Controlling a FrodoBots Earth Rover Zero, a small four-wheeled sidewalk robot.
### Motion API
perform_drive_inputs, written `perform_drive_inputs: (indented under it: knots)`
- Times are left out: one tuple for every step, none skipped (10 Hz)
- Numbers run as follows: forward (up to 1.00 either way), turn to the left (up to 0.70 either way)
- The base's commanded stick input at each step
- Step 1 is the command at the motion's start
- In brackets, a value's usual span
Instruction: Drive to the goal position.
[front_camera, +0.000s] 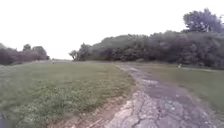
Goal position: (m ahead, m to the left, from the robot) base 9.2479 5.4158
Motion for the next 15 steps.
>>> perform_drive_inputs:
  knots:
    - [0.00,-0.45]
    - [0.00,-0.45]
    - [0.00,-0.45]
    - [0.00,-0.27]
    - [0.00,0.00]
    - [0.00,0.00]
    - [0.00,0.00]
    - [0.00,0.00]
    - [0.00,0.00]
    - [0.00,0.45]
    - [0.00,0.45]
    - [0.00,0.45]
    - [0.00,0.45]
    - [0.00,0.45]
    - [0.00,0.45]
